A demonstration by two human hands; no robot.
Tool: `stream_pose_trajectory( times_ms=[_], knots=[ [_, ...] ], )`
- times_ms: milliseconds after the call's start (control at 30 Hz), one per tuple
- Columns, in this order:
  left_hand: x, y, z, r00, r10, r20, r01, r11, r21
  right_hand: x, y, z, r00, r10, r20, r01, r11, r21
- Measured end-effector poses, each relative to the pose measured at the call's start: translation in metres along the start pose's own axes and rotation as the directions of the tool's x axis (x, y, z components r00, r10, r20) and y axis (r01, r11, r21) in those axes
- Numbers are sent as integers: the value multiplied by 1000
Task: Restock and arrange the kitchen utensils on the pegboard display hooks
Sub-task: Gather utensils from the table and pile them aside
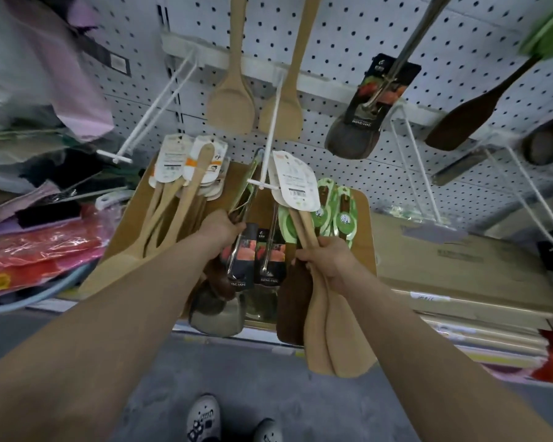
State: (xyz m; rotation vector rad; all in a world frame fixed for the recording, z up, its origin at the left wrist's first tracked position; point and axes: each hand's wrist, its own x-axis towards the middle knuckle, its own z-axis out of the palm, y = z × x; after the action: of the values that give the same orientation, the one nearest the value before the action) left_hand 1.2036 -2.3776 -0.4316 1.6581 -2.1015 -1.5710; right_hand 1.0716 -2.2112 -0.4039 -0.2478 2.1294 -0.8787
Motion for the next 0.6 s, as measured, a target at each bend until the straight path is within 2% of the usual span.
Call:
stream_pose_trajectory(
  times_ms=[167, 367, 467, 600],
  knots=[
    [30, 2, 12, 1000, 2, 10, -1, 1000, -3, 16, 7, -5, 1000, 17, -22, -17, 1000, -13],
    [48, -3, 16, 999, -37, 16, 38, 998, -59, 34, -6, 7, 1000, 2, 0, -2, 992, -124],
    [47, -2, 16, 1000, -17, -4, 17, 1000, -13, 47, -11, 20, 1000, 10, 9, -8, 987, -161],
    [45, 1, 17, 996, -6, -91, 15, 995, 103, 57, -17, 34, 1000, 12, 26, -4, 957, -291]
  ],
)
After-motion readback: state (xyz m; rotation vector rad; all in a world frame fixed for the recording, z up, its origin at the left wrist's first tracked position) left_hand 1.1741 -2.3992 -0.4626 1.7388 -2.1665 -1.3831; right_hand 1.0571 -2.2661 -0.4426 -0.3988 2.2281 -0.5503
